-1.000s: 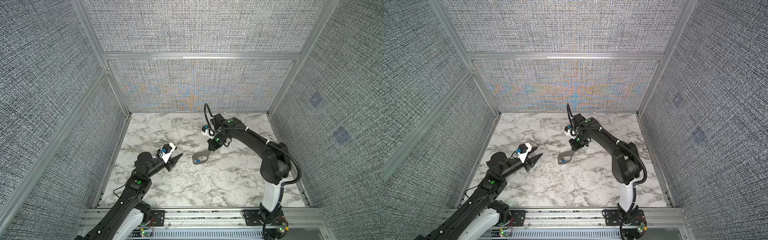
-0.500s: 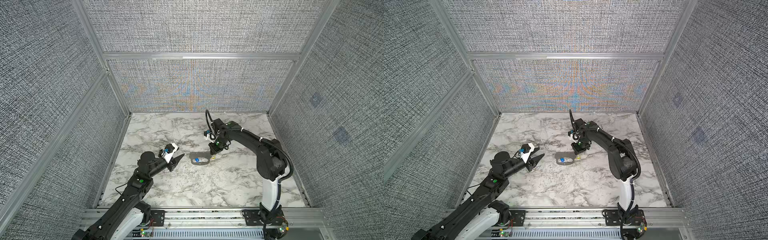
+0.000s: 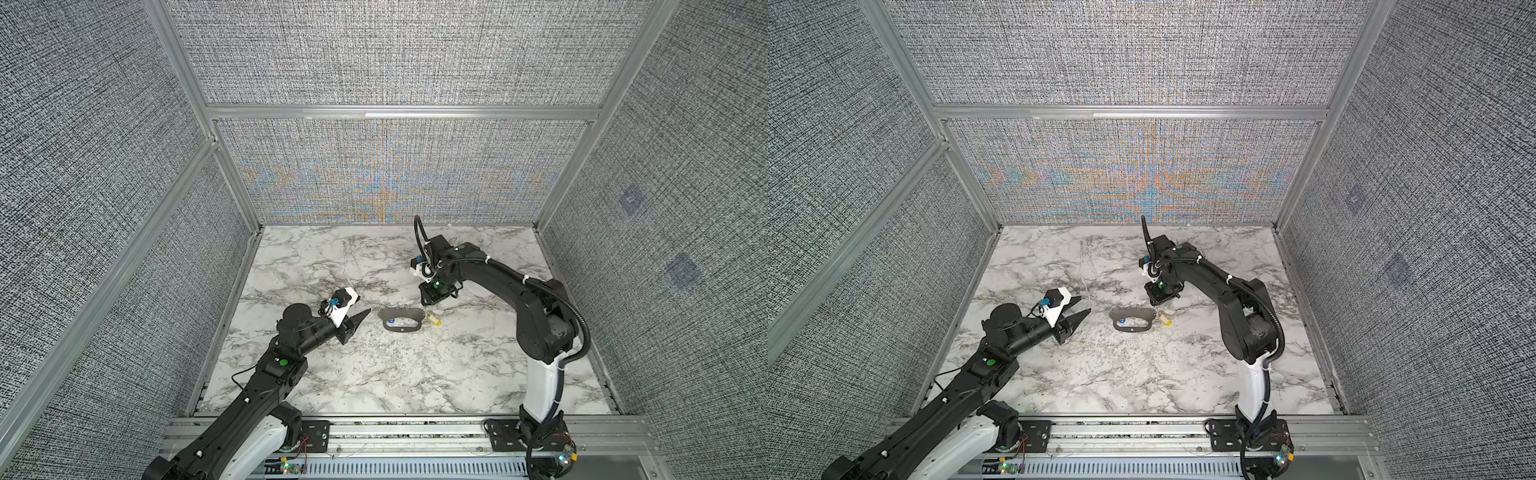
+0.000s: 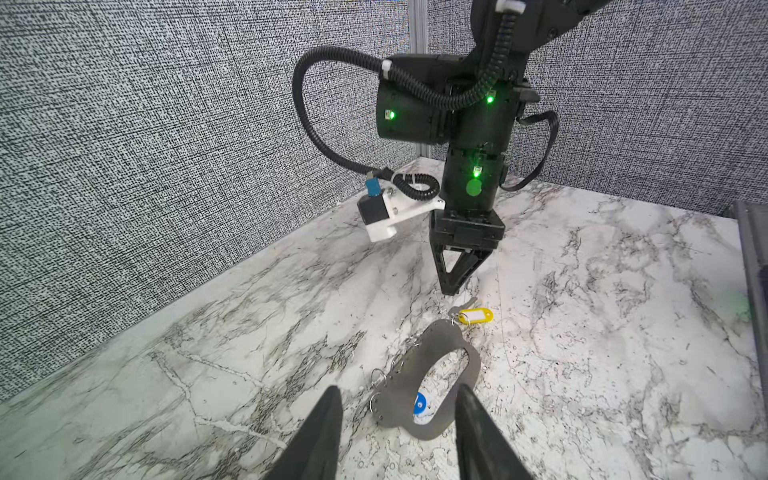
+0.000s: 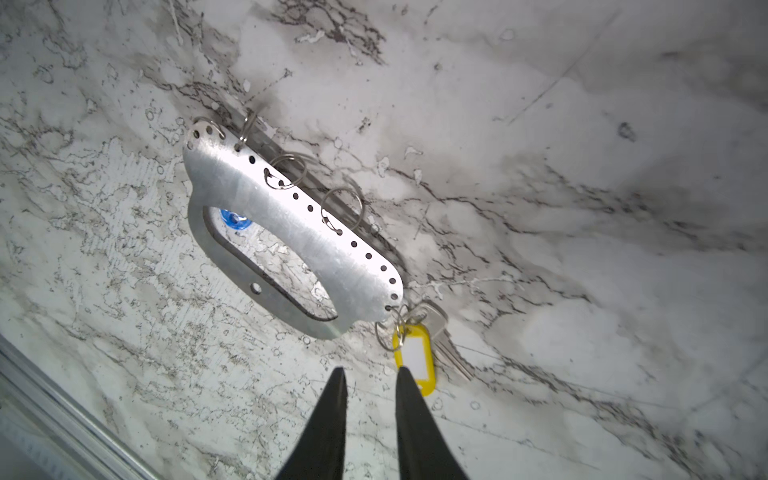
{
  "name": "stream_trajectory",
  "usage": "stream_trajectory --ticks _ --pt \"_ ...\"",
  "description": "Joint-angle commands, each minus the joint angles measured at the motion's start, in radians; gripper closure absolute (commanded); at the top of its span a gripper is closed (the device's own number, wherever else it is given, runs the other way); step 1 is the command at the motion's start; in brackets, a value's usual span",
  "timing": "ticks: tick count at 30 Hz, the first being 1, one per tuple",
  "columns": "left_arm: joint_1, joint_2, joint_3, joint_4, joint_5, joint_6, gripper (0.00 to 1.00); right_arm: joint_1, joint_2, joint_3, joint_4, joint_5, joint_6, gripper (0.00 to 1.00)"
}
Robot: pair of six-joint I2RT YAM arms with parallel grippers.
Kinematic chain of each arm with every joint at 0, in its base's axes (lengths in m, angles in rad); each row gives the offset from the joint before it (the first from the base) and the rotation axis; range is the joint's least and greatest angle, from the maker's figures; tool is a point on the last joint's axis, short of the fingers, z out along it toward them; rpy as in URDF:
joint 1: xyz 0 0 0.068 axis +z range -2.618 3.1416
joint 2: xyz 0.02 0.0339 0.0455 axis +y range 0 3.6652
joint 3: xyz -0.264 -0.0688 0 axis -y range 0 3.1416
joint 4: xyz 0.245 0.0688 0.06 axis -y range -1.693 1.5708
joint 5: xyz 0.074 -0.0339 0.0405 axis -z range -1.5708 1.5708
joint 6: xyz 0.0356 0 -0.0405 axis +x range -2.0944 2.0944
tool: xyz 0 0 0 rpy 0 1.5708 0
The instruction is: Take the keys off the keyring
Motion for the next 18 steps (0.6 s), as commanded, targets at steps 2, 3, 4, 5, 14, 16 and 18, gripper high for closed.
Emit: stream_trajectory --ticks 2,3,4,5,14,16,18 --pt "-0.005 0.012 0.0 0.028 -0.014 0.007 0.53 0.004 -0.05 -0.07 0.043 0.07 0.078 0.74" --pt "-0.005 0.015 -0.001 0.033 -0.014 0.004 0.53 0.006 -0.064 -0.099 0.069 0.077 0.089 0.73" --pt "-0.007 0.019 -0.002 0.04 -0.013 0.002 0.53 0.005 -0.076 -0.133 0.092 0.083 0.099 0.73" --pt "-0.009 0.024 0.0 0.044 -0.012 0.002 0.53 0.006 -0.082 -0.157 0.109 0.086 0.109 0.74" --pt "-0.015 0.034 0.007 0.039 -0.014 0.011 0.53 0.007 -0.058 -0.216 0.156 0.026 0.186 0.76" --pt "-0.016 0.031 0.002 0.041 -0.017 0.009 0.53 0.007 -0.054 -0.221 0.162 -0.009 0.208 0.76" --pt "-0.018 0.028 -0.001 0.04 -0.02 0.008 0.53 0.007 -0.044 -0.226 0.161 -0.037 0.231 0.77"
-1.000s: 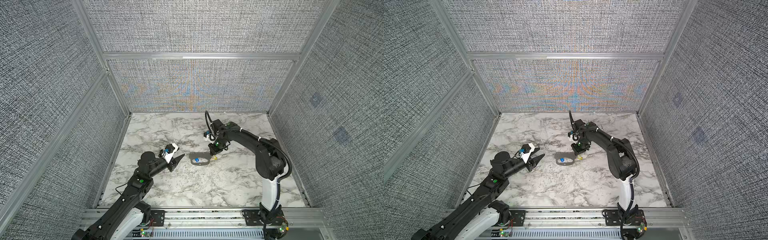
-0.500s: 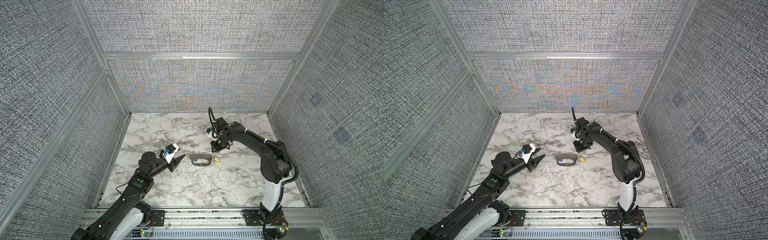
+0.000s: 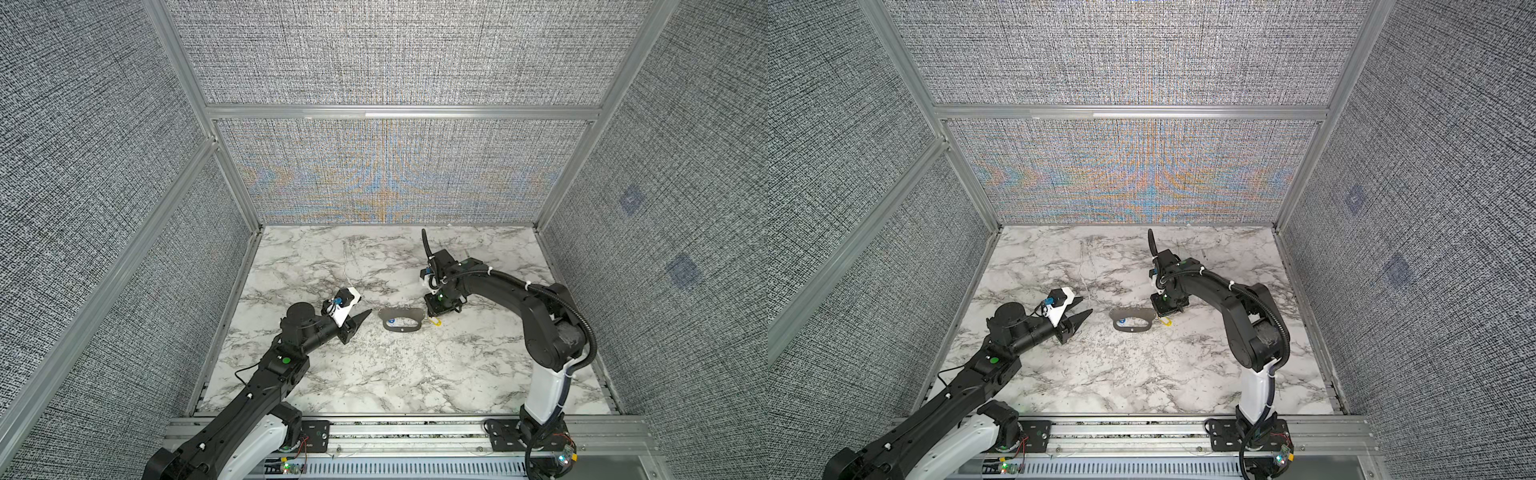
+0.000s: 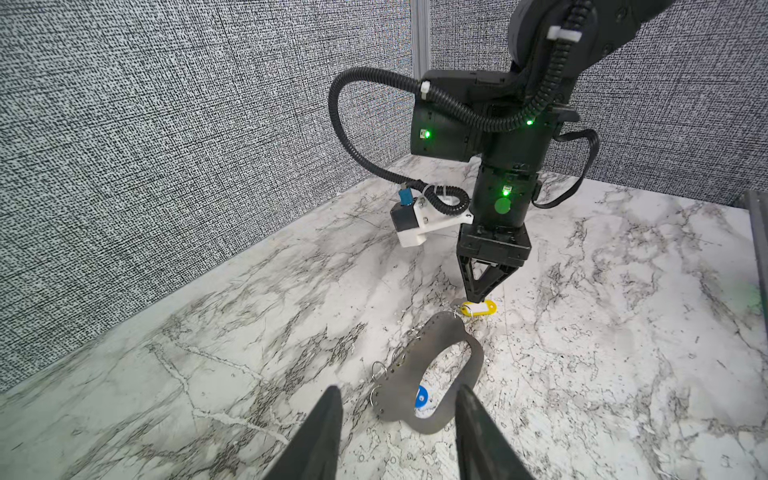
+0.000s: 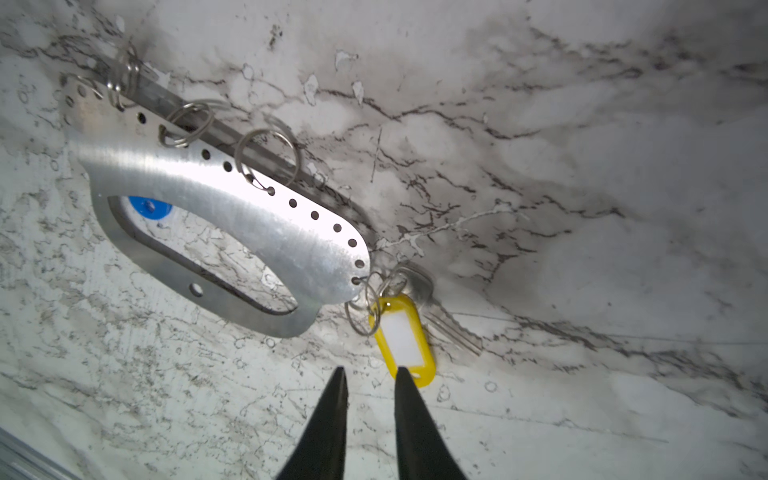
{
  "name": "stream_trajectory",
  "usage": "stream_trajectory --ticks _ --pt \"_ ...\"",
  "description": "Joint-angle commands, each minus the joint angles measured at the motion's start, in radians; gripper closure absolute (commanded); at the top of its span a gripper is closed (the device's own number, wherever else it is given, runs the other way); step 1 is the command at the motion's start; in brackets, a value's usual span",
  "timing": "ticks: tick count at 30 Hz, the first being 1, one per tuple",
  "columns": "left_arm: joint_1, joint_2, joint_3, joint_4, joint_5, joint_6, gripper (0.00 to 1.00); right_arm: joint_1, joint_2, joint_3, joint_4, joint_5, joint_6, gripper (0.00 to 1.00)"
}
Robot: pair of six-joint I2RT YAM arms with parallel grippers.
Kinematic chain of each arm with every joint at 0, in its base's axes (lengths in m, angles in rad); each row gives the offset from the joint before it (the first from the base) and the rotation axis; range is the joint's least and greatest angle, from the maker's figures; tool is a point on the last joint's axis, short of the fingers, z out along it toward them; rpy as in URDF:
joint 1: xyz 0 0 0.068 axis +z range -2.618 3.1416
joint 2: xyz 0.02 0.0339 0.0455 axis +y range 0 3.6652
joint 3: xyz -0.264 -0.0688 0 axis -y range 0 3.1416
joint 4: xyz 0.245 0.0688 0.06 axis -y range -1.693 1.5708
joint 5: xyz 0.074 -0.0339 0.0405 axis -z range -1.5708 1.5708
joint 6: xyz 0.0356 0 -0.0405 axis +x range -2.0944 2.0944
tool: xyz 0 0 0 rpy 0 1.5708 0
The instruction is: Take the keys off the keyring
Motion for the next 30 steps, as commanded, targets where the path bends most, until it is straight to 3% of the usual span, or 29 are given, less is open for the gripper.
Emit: stream_trajectory --ticks 1,7,16,20,26,30 --pt "-0.002 -0.005 -0.003 0.031 0.002 0.001 0.53 0.0 0.013 -0.005 0.011 -0.074 0.068 0.77" --pt "-0.004 -0.003 -0.006 0.034 -0.004 0.005 0.53 0.0 0.008 -0.035 0.014 -0.137 0.114 0.75" --pt "-0.006 -0.003 -0.02 0.043 -0.009 0.003 0.53 -0.005 0.017 -0.085 0.054 -0.15 0.15 0.6" --pt "-0.007 -0.009 -0.02 0.033 -0.015 0.008 0.53 -0.009 0.019 -0.091 0.091 -0.116 0.171 0.52" --pt "-0.007 -0.02 -0.033 0.03 -0.028 0.004 0.53 -0.024 0.021 -0.067 0.109 0.008 0.172 0.49" --pt "-0.007 -0.02 -0.038 0.03 -0.033 0.001 0.53 -0.032 0.03 -0.049 0.159 0.027 0.147 0.46"
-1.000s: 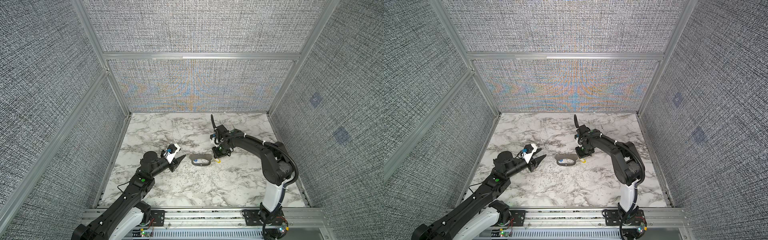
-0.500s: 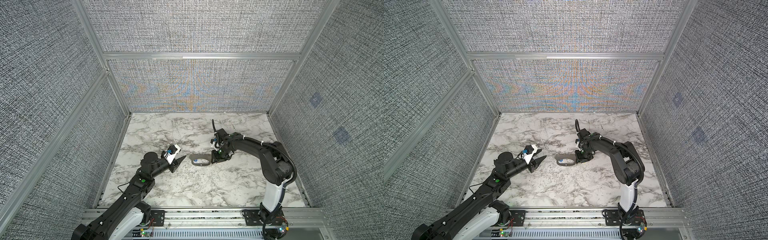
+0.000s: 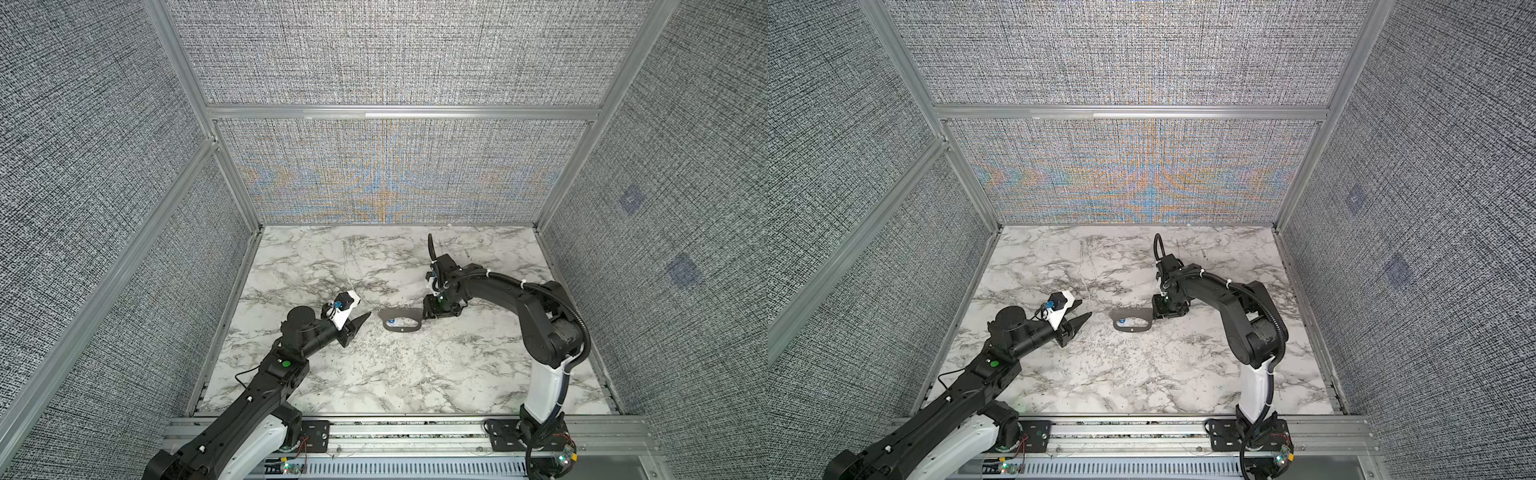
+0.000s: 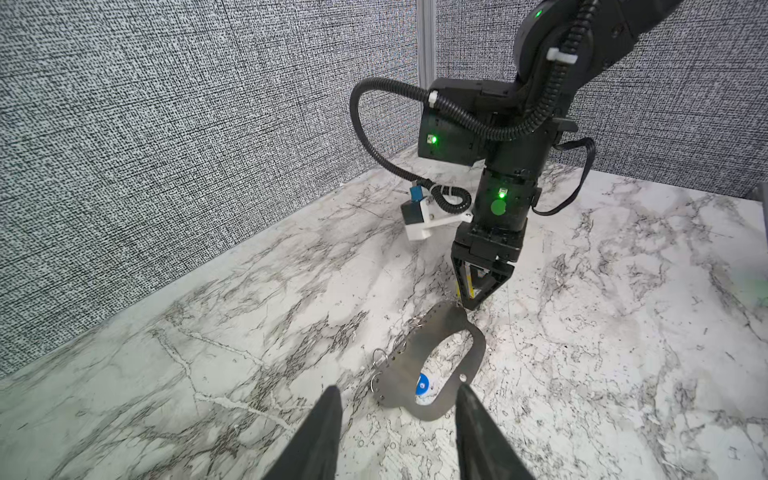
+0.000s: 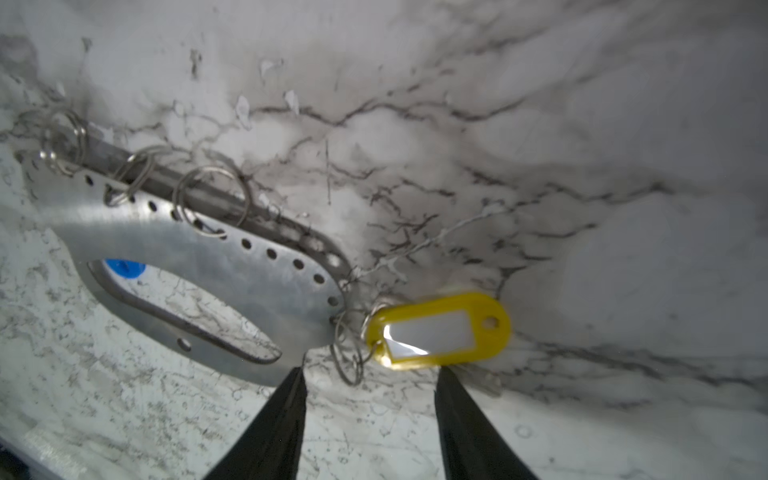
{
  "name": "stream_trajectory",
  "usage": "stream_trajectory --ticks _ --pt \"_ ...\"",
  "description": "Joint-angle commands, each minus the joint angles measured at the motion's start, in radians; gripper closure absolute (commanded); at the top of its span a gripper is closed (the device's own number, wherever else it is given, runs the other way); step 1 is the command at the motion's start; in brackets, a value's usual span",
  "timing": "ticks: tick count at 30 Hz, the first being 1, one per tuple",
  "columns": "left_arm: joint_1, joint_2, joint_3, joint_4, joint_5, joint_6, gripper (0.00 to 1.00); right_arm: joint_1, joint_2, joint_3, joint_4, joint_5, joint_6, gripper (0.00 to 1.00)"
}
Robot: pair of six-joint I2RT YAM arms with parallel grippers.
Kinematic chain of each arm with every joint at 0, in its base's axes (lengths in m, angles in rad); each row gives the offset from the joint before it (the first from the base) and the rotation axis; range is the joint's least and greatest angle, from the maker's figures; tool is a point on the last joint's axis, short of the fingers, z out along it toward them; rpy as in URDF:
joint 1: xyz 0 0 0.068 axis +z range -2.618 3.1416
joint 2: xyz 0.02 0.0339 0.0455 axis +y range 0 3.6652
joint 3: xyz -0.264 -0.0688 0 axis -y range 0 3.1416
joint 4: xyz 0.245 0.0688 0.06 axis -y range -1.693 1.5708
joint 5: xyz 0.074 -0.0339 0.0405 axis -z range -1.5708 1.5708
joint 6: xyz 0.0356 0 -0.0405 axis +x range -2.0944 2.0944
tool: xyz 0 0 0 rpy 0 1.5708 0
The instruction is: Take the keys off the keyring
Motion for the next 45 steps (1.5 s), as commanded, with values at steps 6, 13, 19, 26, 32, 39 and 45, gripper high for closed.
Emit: stream_trajectory --ticks 6,13,19,26,32,39,45 --pt "-0.002 0.0 0.002 0.027 -0.013 0.002 0.53 -0.008 0.025 0.099 0.06 0.008 -0.073 0.46" --pt "-0.003 -0.002 -0.016 0.049 -0.017 -0.005 0.53 -0.007 -0.092 0.029 0.019 -0.001 -0.029 0.48" --pt "-0.003 0.015 -0.017 0.067 -0.004 -0.001 0.53 0.0 -0.165 -0.147 0.083 -0.059 0.06 0.58" --pt "-0.003 0.005 -0.021 0.068 -0.003 0.0 0.53 0.0 -0.151 -0.213 0.181 -0.111 0.131 0.67" --pt "-0.003 -0.022 -0.03 0.054 -0.017 0.001 0.53 0.0 -0.111 -0.192 0.19 -0.105 0.141 0.69" --pt "-0.005 -0.018 -0.029 0.054 -0.019 0.005 0.53 0.0 -0.098 -0.198 0.212 -0.095 0.155 0.71" --pt "-0.004 -0.008 -0.024 0.055 -0.017 0.008 0.53 0.0 -0.085 -0.19 0.23 -0.098 0.164 0.76"
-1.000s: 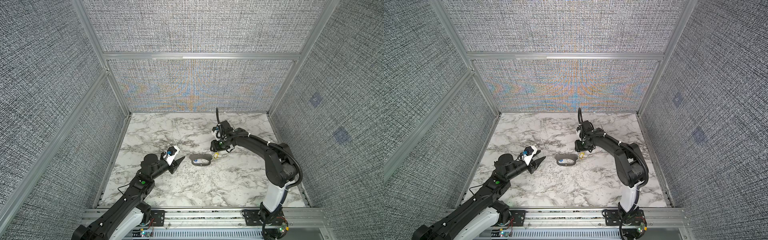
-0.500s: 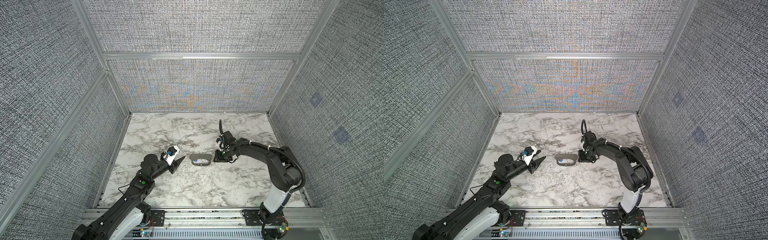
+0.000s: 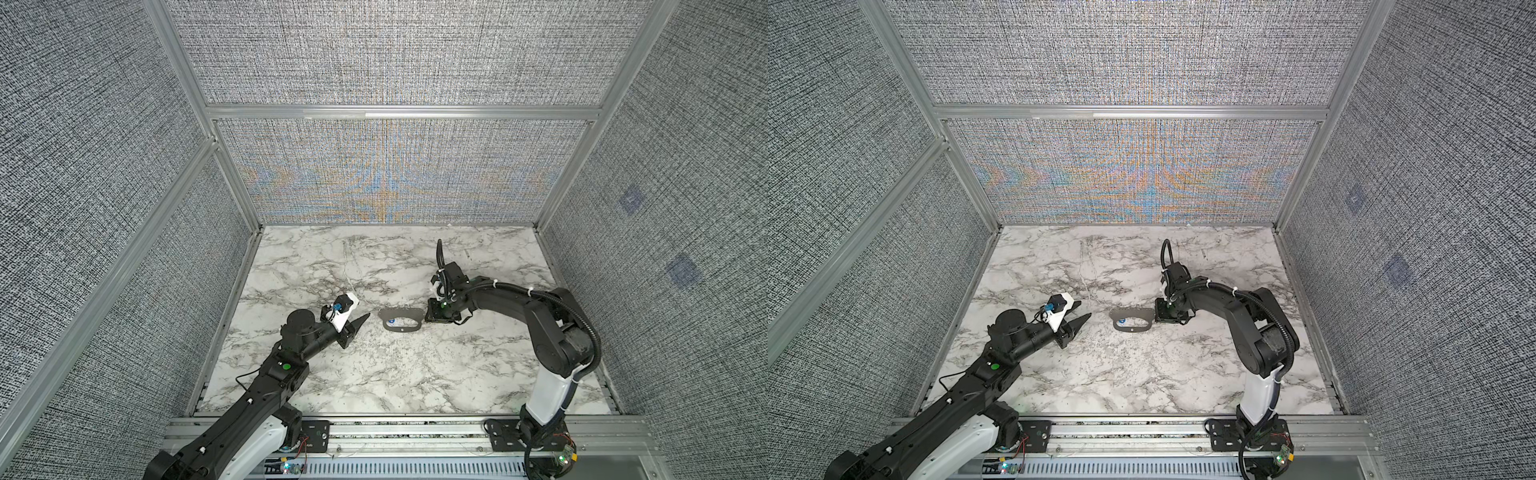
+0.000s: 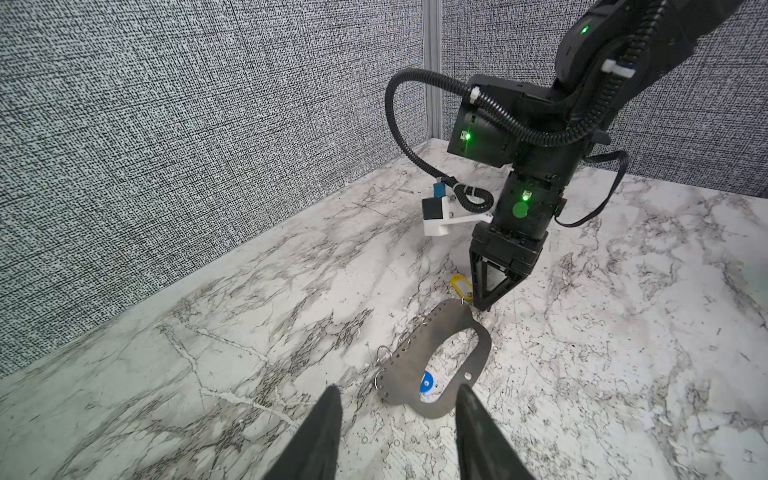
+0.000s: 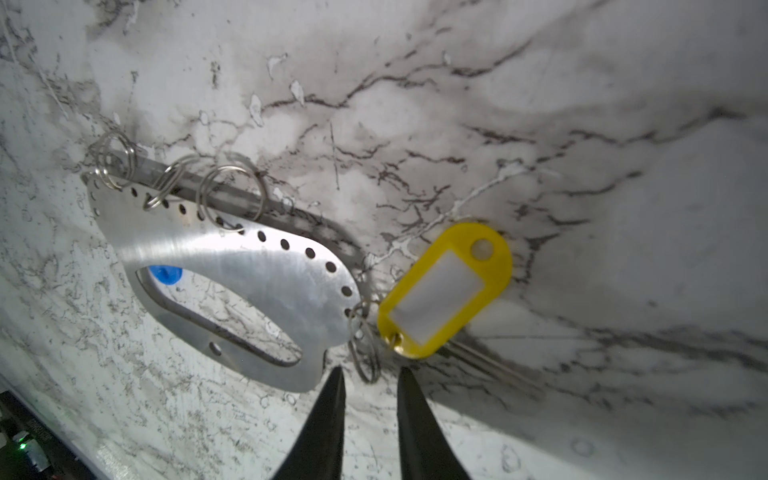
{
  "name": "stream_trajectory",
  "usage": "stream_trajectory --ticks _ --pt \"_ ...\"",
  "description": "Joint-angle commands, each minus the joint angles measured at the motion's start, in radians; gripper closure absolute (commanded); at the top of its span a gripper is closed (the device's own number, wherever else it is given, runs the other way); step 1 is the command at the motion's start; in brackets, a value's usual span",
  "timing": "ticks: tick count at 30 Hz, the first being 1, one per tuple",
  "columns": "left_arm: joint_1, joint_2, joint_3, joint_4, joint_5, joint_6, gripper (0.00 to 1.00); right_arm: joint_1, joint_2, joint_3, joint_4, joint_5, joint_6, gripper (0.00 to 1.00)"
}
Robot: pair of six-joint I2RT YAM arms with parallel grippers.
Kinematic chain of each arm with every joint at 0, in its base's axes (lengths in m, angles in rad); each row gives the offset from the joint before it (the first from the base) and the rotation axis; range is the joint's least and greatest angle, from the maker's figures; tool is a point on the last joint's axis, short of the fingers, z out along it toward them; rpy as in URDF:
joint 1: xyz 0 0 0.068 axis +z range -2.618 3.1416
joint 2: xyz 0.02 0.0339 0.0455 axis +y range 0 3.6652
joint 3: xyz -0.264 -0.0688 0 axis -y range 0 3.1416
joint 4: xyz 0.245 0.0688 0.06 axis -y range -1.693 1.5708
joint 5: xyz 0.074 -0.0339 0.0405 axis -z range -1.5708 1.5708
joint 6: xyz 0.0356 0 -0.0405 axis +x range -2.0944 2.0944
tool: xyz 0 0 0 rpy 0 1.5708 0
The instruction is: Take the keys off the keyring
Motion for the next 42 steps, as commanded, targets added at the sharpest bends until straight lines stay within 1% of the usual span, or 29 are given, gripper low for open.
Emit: stream_trajectory --ticks 1,7,18,22,25,28,31,36,42 --pt "0.0 0.0 0.006 0.022 0.003 0.007 0.53 0.002 0.006 0.007 0.018 -0.003 0.016 0.77" --pt "0.0 -0.004 0.003 0.019 -0.001 0.008 0.53 0.002 0.013 0.013 0.024 -0.006 0.016 0.82" --pt "0.0 -0.003 0.0 0.022 -0.003 0.007 0.53 0.002 0.014 0.021 0.026 -0.009 0.011 0.89" --pt "0.0 -0.004 0.001 0.022 -0.003 0.006 0.53 0.002 0.012 0.027 0.007 -0.003 -0.004 0.91" --pt "0.0 -0.008 0.003 0.02 -0.003 0.008 0.53 0.002 0.004 0.048 -0.038 -0.003 -0.043 0.92" --pt "0.0 -0.011 0.009 0.019 -0.003 0.007 0.53 0.005 -0.004 0.1 -0.131 0.003 -0.111 0.93" --pt "0.0 -0.013 0.019 0.019 -0.002 0.007 0.53 0.015 -0.008 0.185 -0.261 0.008 -0.205 0.93" --pt "-0.001 -0.024 0.052 0.019 0.001 0.008 0.53 0.04 0.006 0.377 -0.516 0.035 -0.388 0.94" --pt "-0.002 -0.055 0.085 0.013 -0.001 0.006 0.53 0.092 0.04 0.639 -0.773 0.108 -0.559 0.94"
